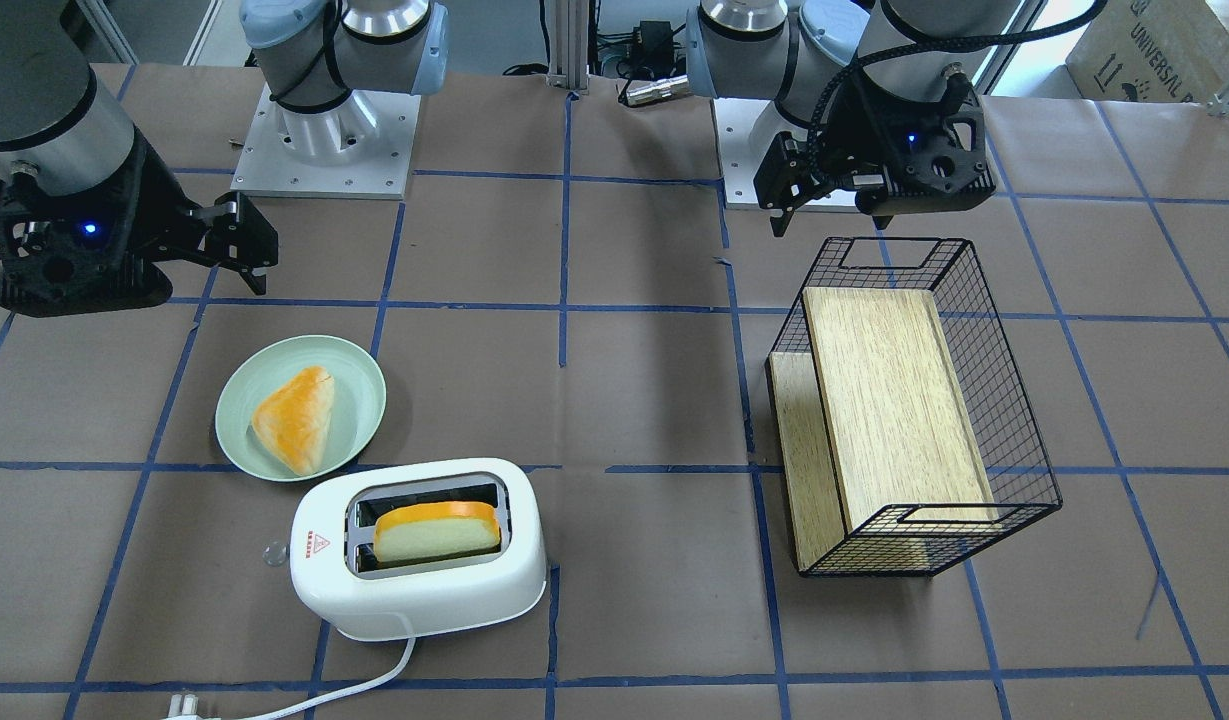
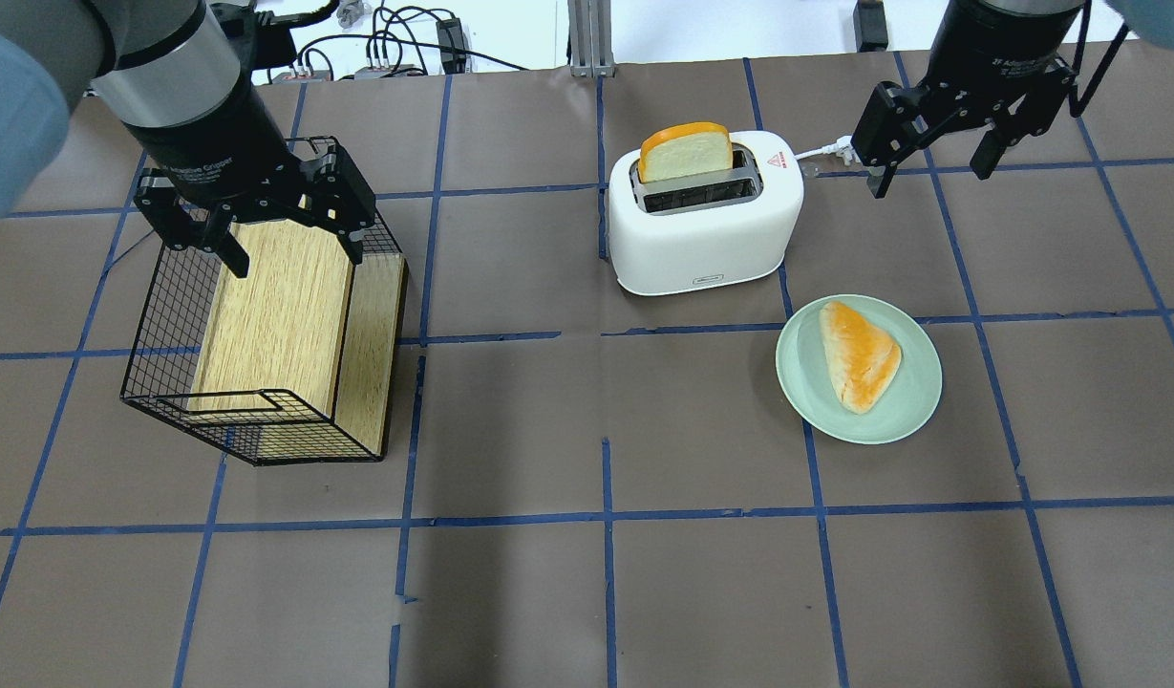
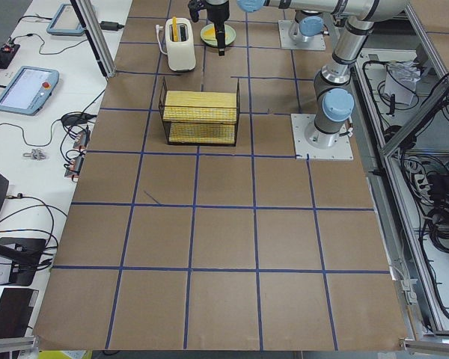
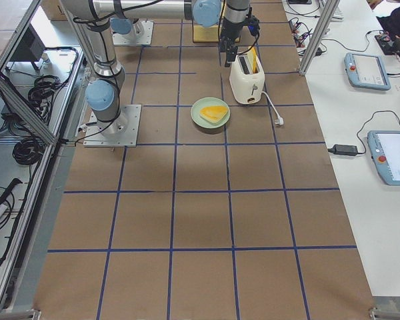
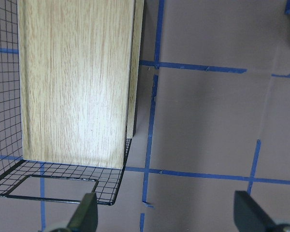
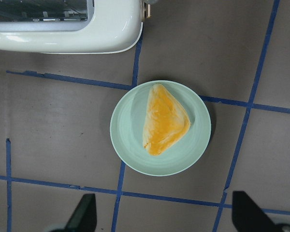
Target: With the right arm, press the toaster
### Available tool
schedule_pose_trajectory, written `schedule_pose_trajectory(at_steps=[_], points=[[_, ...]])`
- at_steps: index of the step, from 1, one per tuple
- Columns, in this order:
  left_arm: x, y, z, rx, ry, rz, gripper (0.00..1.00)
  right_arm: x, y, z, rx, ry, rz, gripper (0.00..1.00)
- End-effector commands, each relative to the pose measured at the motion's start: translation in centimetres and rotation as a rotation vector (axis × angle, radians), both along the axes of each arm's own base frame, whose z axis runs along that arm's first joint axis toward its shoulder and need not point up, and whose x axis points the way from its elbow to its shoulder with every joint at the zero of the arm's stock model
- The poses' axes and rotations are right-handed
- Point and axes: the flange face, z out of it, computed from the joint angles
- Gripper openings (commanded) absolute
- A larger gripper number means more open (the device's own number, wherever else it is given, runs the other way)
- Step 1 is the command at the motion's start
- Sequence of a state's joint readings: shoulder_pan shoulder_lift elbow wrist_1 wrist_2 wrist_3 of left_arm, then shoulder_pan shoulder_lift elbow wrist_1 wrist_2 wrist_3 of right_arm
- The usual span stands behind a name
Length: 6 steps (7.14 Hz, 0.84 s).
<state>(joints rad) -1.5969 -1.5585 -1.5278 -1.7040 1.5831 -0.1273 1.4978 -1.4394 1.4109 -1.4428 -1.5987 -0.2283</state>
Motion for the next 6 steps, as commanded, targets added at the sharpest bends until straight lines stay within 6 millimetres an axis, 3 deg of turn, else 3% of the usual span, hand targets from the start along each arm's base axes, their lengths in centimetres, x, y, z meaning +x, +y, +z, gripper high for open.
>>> schedule_pose_trajectory(at_steps=[1, 5, 6], points=[[0.0, 0.0, 0.1, -0.001, 0.000, 0.000, 1.00, -0.1, -0.3, -0.4, 0.002, 0.000, 0.000, 1.00], [0.0, 0.0, 0.0, 0.000, 0.000, 0.000, 1.00, -0.3, -2.1, -0.6, -0.035, 0.003, -0.028, 0.99], [0.0, 0.0, 0.0, -0.001, 0.000, 0.000, 1.00, -1.2, -3.9, -1.1, -0.078, 0.003, -0.024, 0.80]])
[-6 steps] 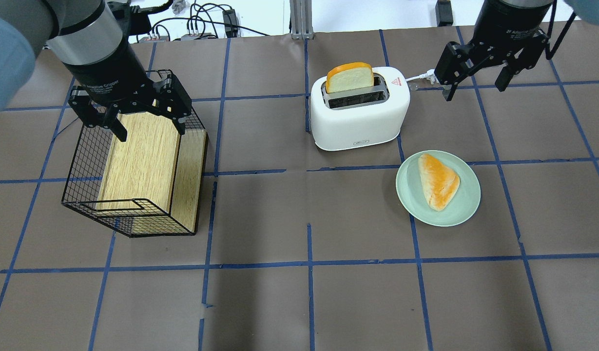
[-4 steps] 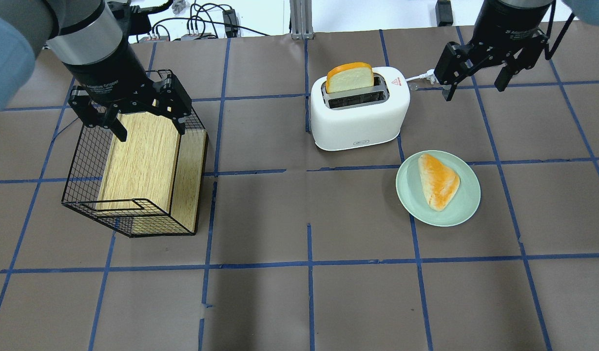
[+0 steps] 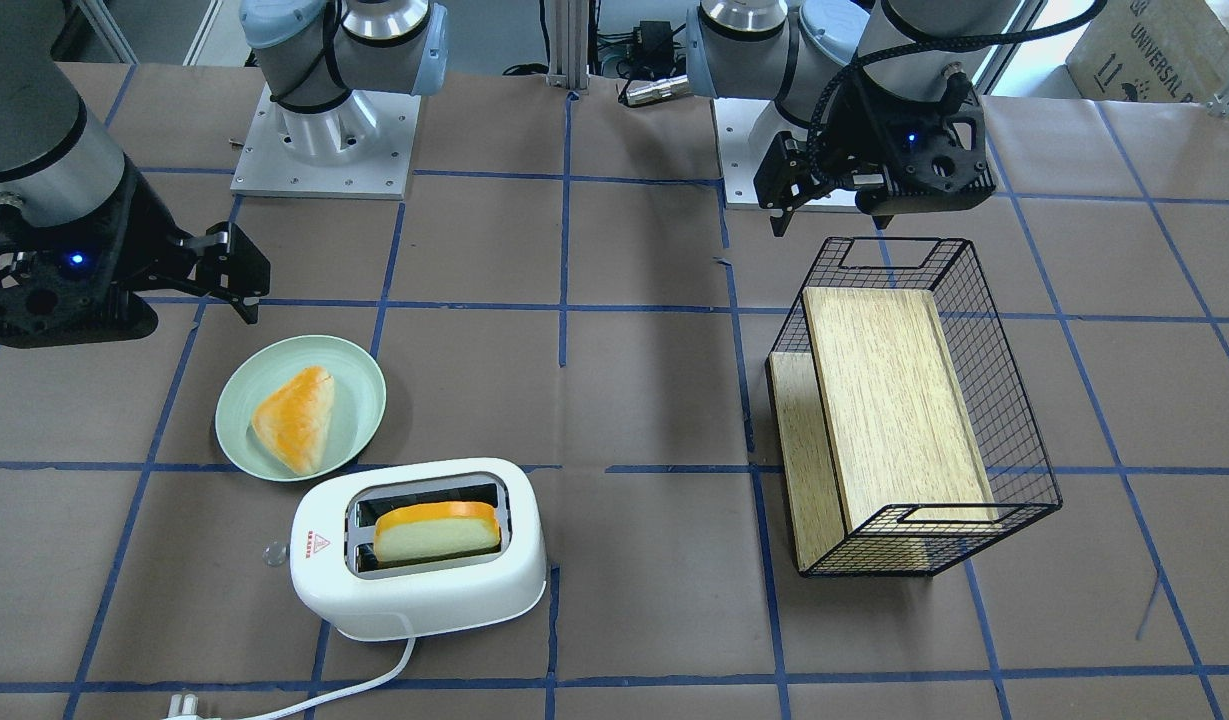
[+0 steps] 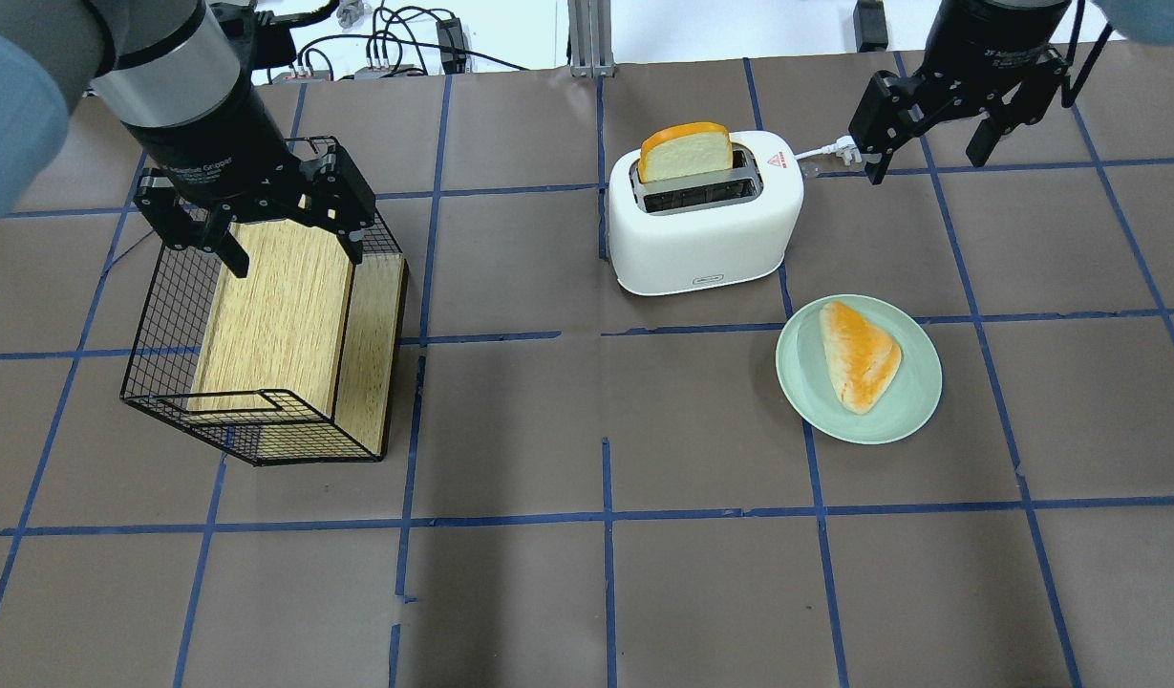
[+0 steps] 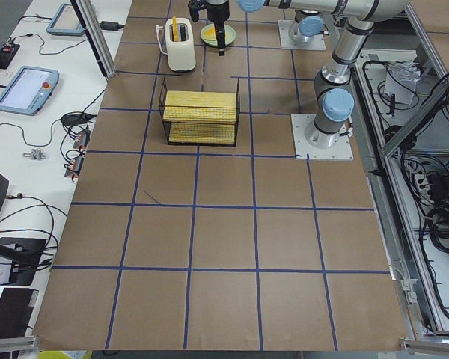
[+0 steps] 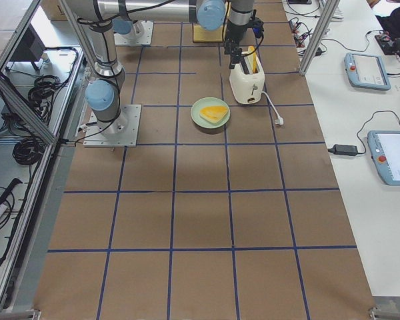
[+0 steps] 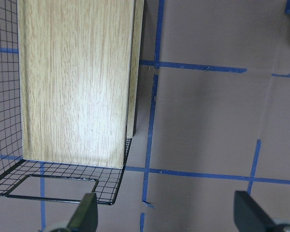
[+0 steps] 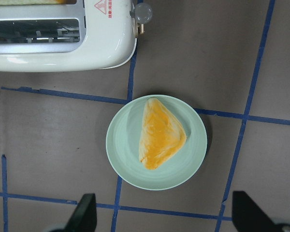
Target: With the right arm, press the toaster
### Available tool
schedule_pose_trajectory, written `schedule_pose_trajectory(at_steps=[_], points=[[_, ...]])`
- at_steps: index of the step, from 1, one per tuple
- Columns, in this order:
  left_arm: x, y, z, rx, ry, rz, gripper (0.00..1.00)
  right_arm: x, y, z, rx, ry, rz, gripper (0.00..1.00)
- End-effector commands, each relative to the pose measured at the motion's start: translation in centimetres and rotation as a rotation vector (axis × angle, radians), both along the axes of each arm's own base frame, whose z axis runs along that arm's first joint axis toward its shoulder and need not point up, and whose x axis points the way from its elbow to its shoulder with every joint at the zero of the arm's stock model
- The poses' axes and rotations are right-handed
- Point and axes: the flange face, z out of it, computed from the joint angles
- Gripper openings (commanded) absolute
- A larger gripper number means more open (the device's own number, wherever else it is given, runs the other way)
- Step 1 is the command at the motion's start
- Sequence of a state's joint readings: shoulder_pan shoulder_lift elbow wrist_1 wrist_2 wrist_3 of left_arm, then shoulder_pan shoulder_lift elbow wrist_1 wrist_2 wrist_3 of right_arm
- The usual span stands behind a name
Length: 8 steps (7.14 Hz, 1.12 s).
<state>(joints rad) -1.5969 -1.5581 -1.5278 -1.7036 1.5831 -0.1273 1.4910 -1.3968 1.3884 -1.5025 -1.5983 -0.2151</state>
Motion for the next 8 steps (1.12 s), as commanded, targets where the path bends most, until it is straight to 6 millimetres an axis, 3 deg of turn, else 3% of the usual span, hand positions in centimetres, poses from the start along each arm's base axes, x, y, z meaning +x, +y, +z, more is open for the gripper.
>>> schedule_pose_trajectory(at_steps=[1, 2, 4, 6, 8], points=[[0.0, 0.0, 0.0, 0.000, 0.000, 0.000, 1.00, -1.4, -3.1, -0.5, -0.041, -0.031, 0.007, 0.14], [0.0, 0.0, 0.1, -0.002, 0.000, 0.000, 1.00, -1.9, -5.0, -0.8, -0.056, -0.133, 0.010, 0.04], [0.0, 0.0, 0.0, 0.001, 0.000, 0.000, 1.00, -5.9, -9.6, -1.8, -0.088, -0.267, 0.022, 0.04], [0.0, 0.0, 0.0, 0.001, 0.000, 0.000, 1.00, -7.1, -12.2, -5.3, -0.058, -0.325, 0.015, 0.04], [0.0, 0.0, 0.0, 0.001, 0.000, 0.000, 1.00, -6.5, -14.6, -10.4, -0.017, -0.410, 0.015, 0.04]])
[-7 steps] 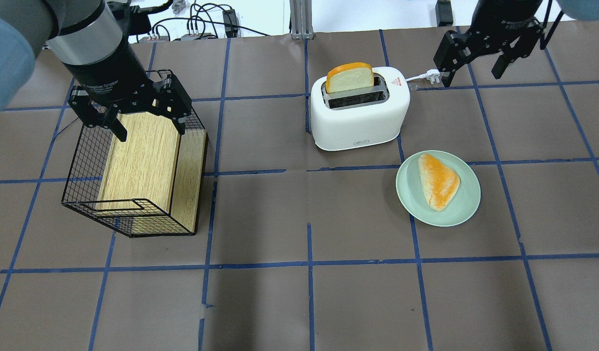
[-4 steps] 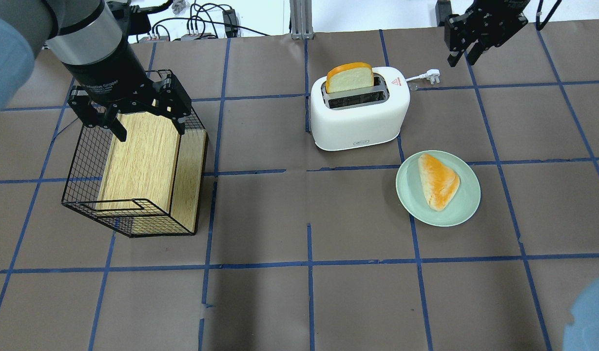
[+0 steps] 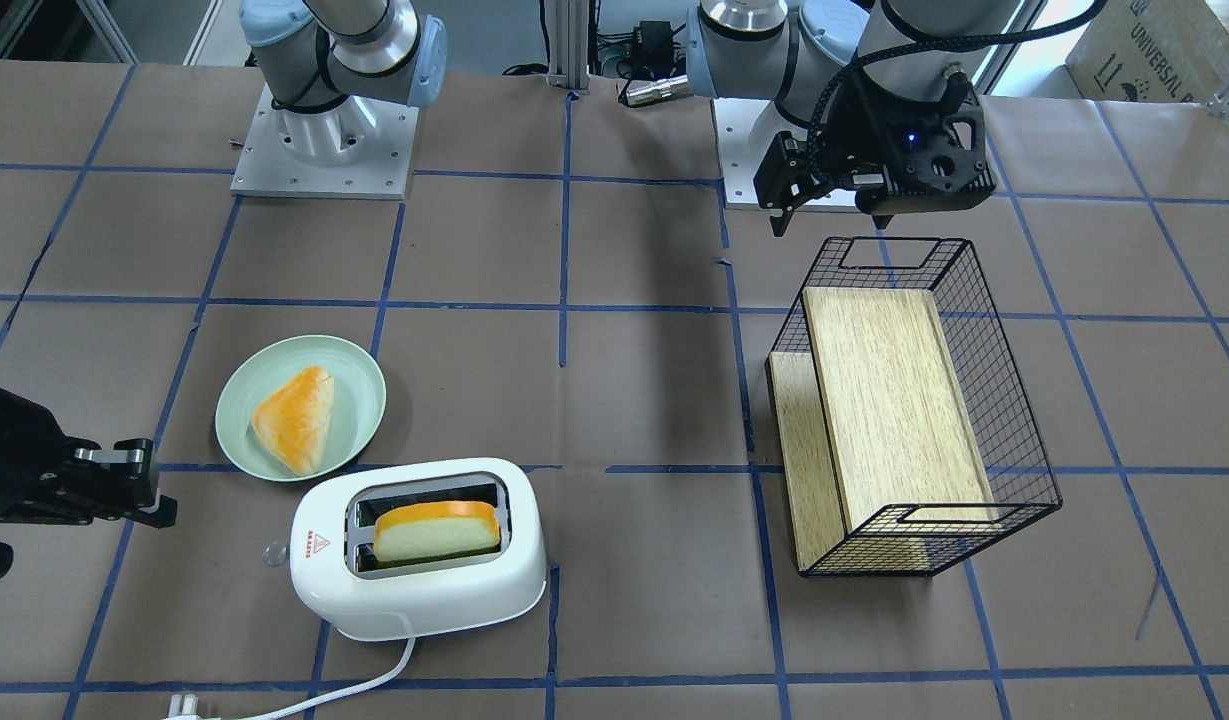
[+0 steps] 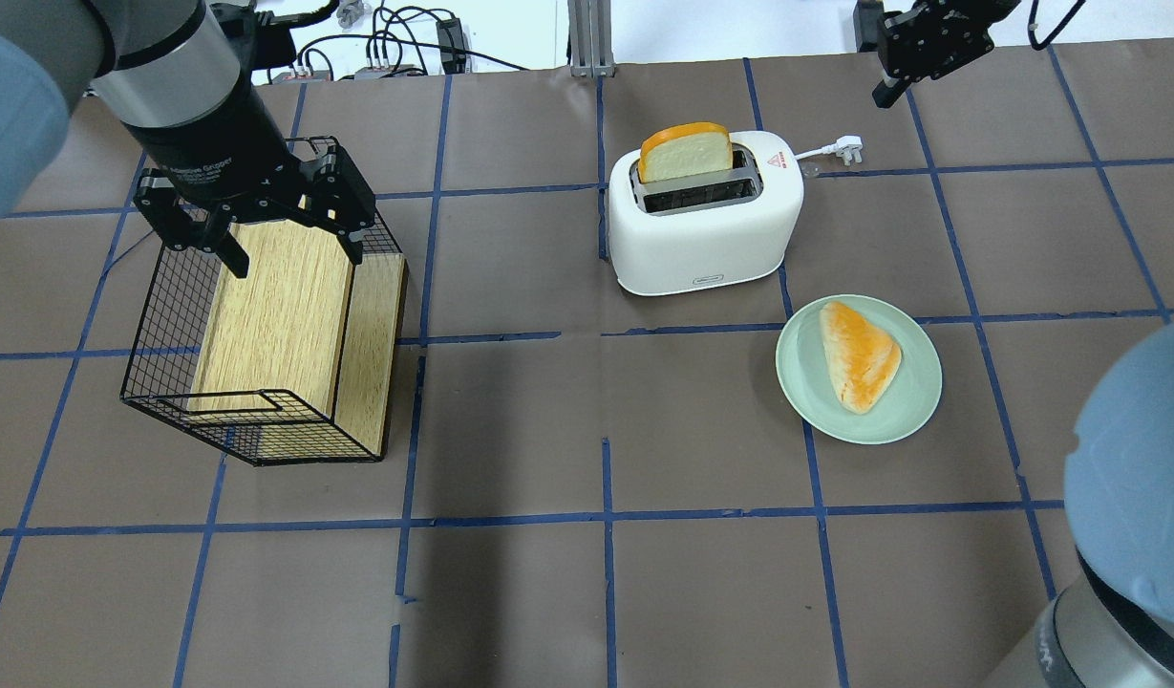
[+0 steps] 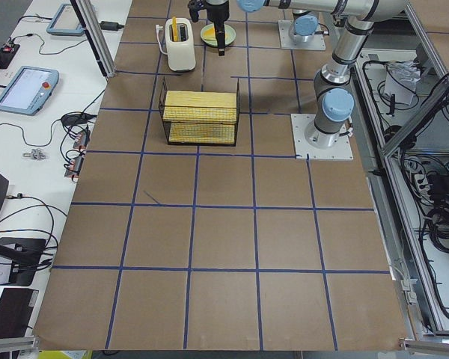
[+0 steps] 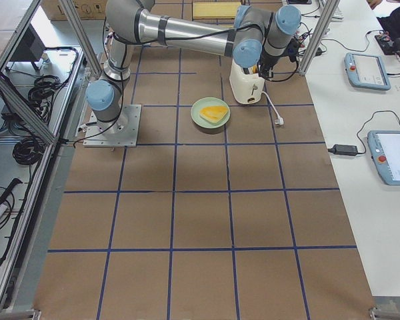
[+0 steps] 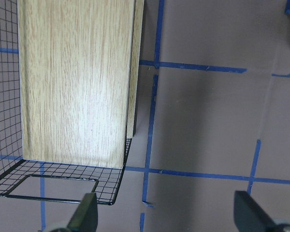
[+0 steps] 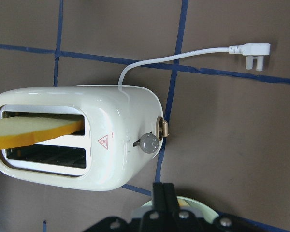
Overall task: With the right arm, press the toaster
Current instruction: 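Move the right gripper toward the lever on the toaster's side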
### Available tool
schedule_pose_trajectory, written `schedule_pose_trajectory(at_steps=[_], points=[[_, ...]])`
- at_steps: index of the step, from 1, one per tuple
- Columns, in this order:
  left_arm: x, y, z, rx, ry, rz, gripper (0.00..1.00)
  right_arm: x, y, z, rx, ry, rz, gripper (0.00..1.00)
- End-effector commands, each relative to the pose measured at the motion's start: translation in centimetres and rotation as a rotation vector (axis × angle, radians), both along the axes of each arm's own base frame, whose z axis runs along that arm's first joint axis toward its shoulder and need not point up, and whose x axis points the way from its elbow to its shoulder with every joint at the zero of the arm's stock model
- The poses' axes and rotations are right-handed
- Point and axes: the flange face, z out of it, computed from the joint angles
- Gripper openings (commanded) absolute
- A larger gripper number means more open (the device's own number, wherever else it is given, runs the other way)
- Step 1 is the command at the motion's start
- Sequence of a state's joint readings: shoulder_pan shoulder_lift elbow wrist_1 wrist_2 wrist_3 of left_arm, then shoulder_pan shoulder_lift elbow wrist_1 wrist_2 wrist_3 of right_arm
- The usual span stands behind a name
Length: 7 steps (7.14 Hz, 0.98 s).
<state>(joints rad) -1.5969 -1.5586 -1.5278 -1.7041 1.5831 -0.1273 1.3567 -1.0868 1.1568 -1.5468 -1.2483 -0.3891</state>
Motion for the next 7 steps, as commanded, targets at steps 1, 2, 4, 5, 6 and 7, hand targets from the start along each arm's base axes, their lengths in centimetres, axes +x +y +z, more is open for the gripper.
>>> schedule_pose_trajectory(at_steps=[1, 2, 4, 5, 6, 7], points=[[0.0, 0.0, 0.0, 0.000, 0.000, 0.000, 1.00, 0.6, -2.1, -4.9, 0.045, -0.062, 0.013, 0.04], [0.0, 0.0, 0.0, 0.000, 0.000, 0.000, 1.00, 0.7, -2.4, -6.0, 0.060, -0.065, 0.014, 0.04], [0.0, 0.0, 0.0, -0.001, 0.000, 0.000, 1.00, 0.9, -2.8, -8.5, 0.103, -0.074, 0.016, 0.04], [0.0, 0.0, 0.1, -0.003, 0.000, 0.000, 1.00, 0.9, -2.8, -9.5, 0.126, -0.078, 0.014, 0.04], [0.0, 0.0, 0.0, -0.002, 0.000, 0.000, 1.00, 0.9, -2.8, -9.6, 0.128, -0.079, 0.013, 0.04], [0.0, 0.0, 0.1, -0.003, 0.000, 0.000, 1.00, 0.9, -2.9, -10.0, 0.136, -0.081, 0.011, 0.04]])
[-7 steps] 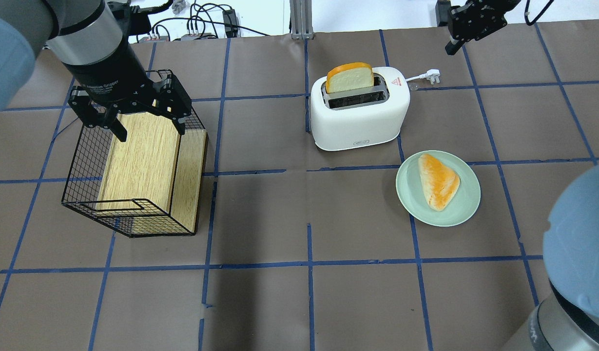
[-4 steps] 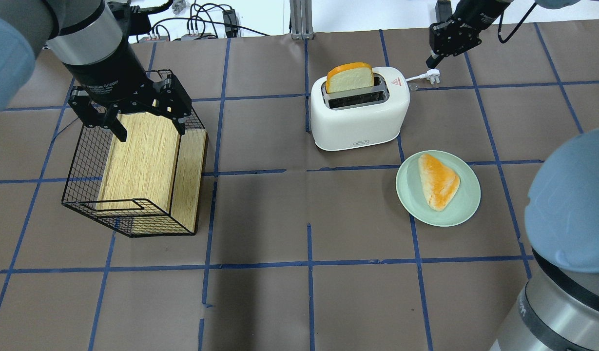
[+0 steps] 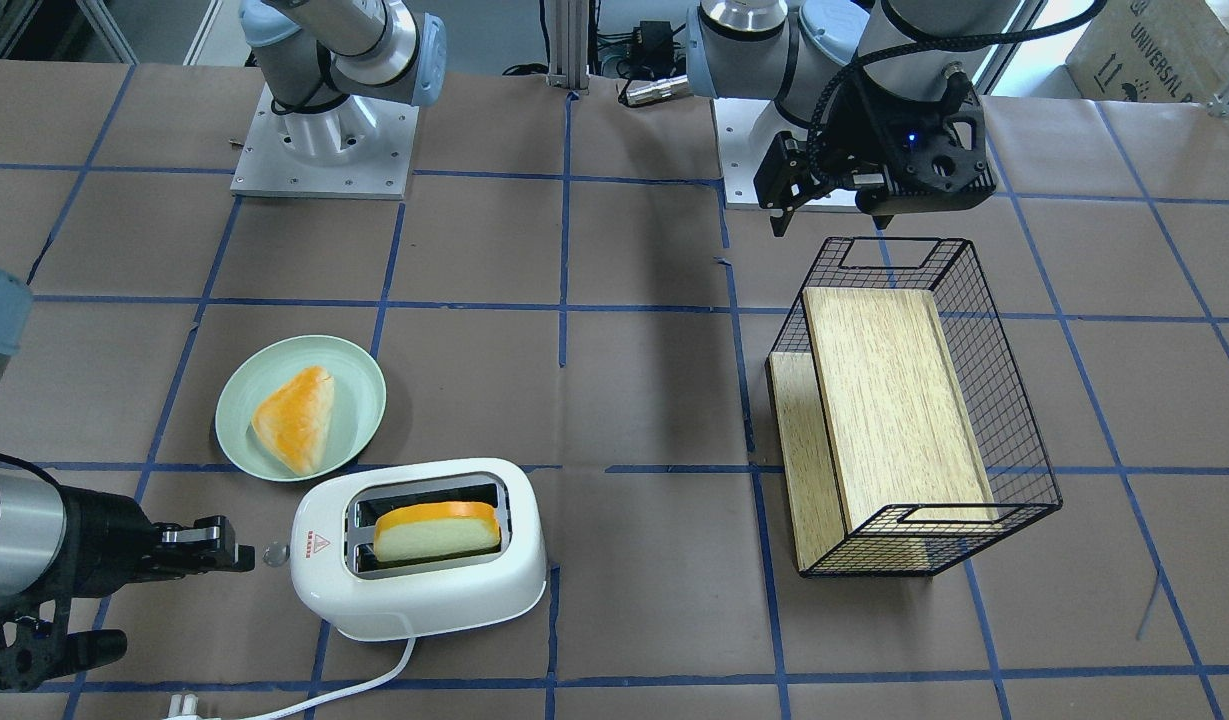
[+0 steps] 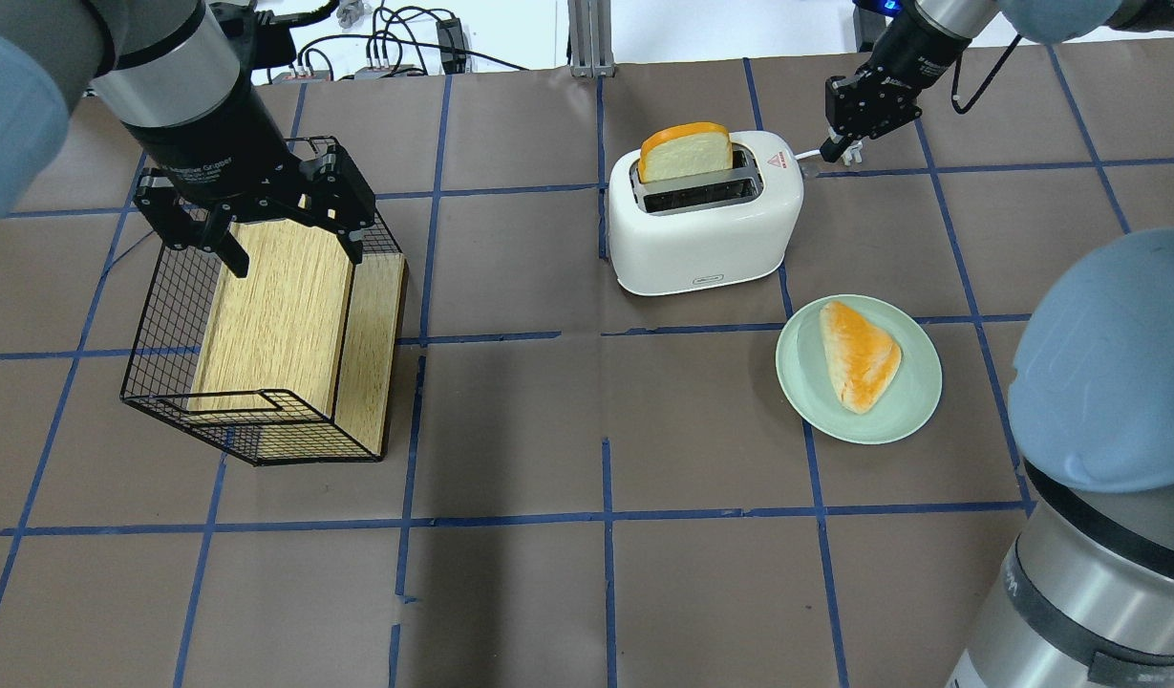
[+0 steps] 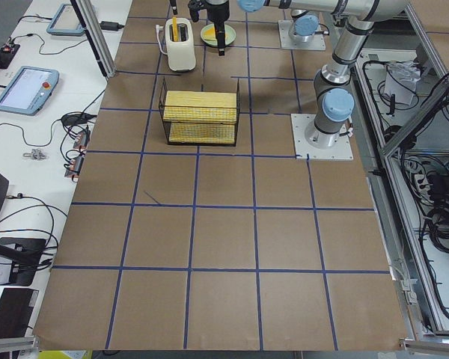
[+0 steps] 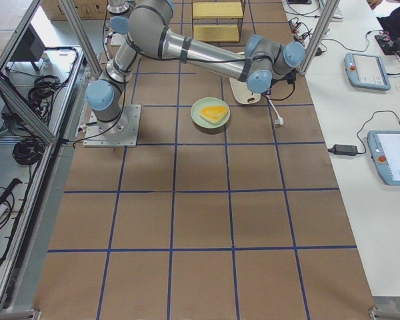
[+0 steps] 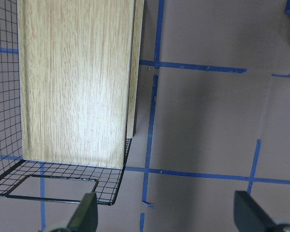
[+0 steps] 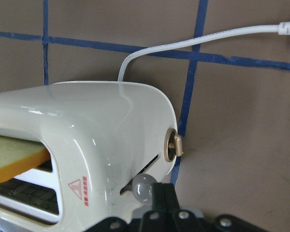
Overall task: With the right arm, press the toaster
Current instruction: 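Lower the right gripper onto the toaster lever and press it down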
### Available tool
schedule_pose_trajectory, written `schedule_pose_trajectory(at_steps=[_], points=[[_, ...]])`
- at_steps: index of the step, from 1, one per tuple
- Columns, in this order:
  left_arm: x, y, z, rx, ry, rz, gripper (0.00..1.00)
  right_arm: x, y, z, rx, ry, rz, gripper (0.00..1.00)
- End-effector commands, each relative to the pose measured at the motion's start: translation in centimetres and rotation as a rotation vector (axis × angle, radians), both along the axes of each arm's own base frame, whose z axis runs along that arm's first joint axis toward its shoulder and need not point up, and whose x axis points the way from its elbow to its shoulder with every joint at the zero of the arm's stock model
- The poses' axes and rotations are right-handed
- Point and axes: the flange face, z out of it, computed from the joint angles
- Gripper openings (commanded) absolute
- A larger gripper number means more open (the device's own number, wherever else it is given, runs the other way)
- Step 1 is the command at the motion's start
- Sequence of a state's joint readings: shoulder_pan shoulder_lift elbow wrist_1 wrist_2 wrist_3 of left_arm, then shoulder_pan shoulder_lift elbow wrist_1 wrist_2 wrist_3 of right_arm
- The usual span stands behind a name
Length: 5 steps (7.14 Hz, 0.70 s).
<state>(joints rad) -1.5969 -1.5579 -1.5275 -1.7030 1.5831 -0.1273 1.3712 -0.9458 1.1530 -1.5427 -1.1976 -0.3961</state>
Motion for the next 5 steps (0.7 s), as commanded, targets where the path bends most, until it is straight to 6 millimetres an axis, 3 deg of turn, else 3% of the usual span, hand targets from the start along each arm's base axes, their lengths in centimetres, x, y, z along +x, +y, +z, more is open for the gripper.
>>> schedule_pose_trajectory(at_steps=[1, 5], points=[[0.00, 0.03, 0.03, -0.001, 0.000, 0.000, 1.00, 0.19, -0.02, -0.66, 0.019, -0.023, -0.006, 0.04], [0.00, -0.03, 0.03, -0.001, 0.000, 0.000, 1.00, 0.76, -0.13, -1.42, 0.030, -0.028, 0.001, 0.04]])
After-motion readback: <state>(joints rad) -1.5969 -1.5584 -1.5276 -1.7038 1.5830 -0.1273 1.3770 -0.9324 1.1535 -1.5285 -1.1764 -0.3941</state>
